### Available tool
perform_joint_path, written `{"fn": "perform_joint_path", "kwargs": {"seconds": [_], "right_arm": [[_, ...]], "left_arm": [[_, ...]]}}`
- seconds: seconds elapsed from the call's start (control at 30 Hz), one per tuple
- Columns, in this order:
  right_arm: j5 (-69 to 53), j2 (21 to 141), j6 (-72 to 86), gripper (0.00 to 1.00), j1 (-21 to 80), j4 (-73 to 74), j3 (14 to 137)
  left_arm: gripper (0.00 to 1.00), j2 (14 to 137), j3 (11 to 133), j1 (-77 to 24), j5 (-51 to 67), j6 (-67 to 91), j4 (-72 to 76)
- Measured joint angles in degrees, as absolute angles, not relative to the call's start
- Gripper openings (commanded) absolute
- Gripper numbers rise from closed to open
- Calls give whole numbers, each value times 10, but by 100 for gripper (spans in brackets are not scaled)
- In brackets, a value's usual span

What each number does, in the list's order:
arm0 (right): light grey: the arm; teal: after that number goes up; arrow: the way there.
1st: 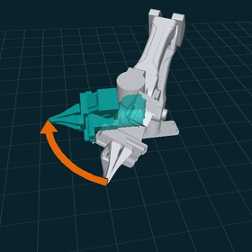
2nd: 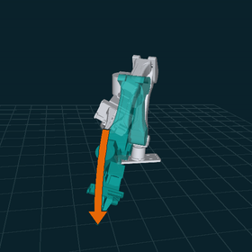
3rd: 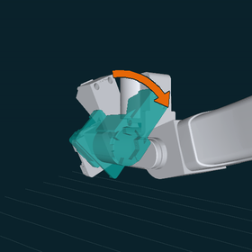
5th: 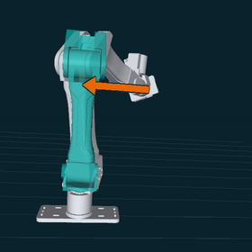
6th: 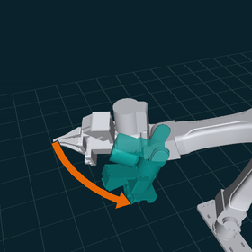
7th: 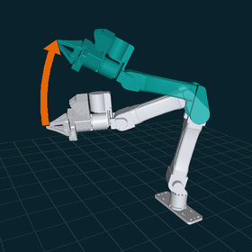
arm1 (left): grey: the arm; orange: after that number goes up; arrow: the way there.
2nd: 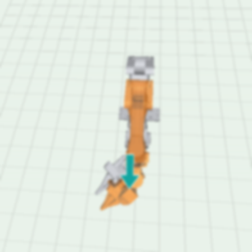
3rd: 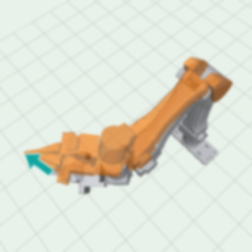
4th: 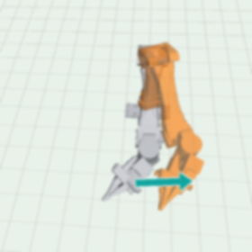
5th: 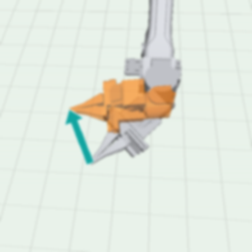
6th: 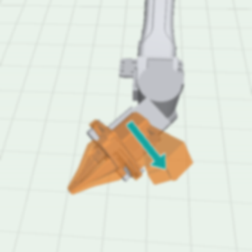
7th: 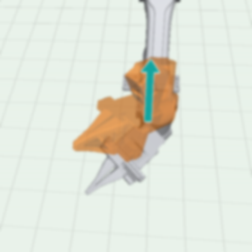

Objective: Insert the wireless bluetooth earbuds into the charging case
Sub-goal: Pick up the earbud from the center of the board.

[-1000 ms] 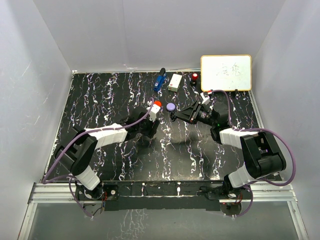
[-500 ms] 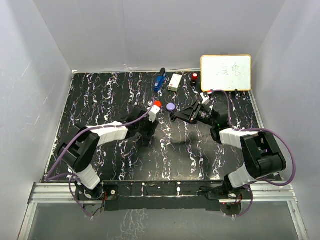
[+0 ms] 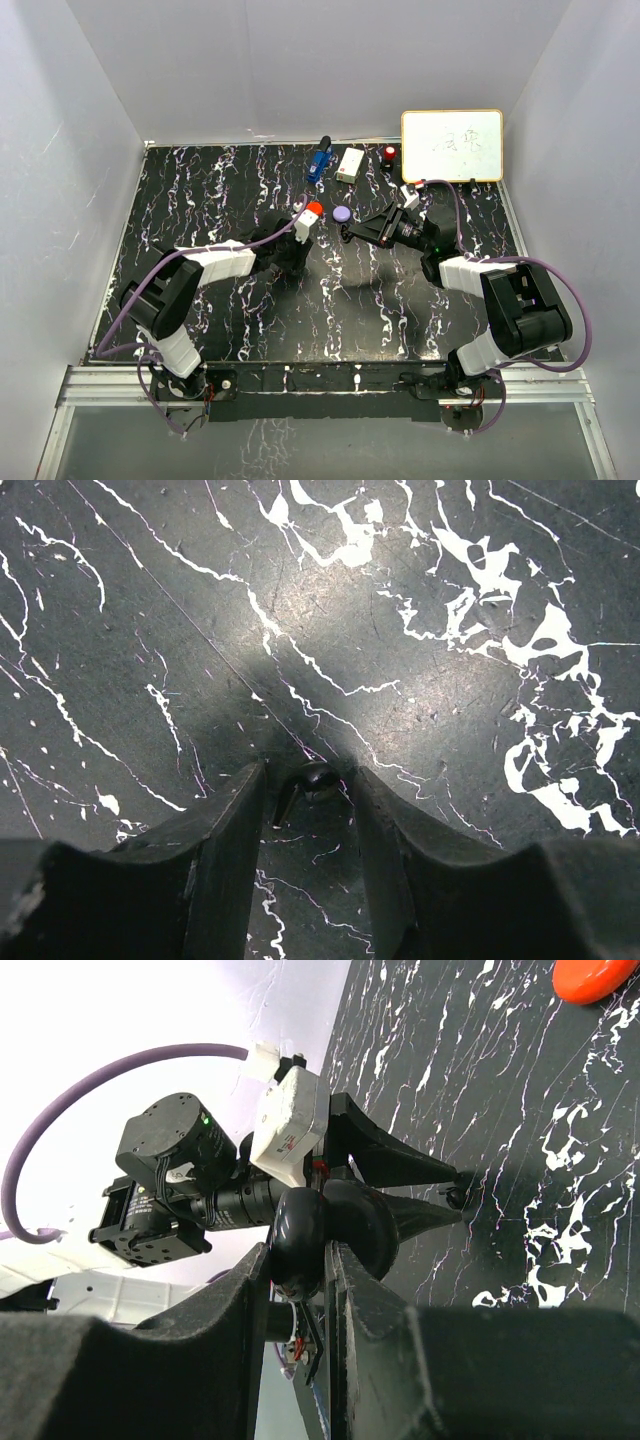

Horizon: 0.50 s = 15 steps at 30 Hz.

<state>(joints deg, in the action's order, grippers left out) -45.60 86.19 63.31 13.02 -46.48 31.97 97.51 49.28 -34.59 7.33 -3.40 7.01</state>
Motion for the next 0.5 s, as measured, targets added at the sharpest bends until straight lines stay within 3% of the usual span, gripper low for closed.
{"fn": "perform_joint_path", "kwargs": {"seconds": [0.5], "right_arm": [[-456, 862, 634, 0, 130, -465, 320]], "left_arm": [[37, 982, 504, -344, 78, -38, 55]]}}
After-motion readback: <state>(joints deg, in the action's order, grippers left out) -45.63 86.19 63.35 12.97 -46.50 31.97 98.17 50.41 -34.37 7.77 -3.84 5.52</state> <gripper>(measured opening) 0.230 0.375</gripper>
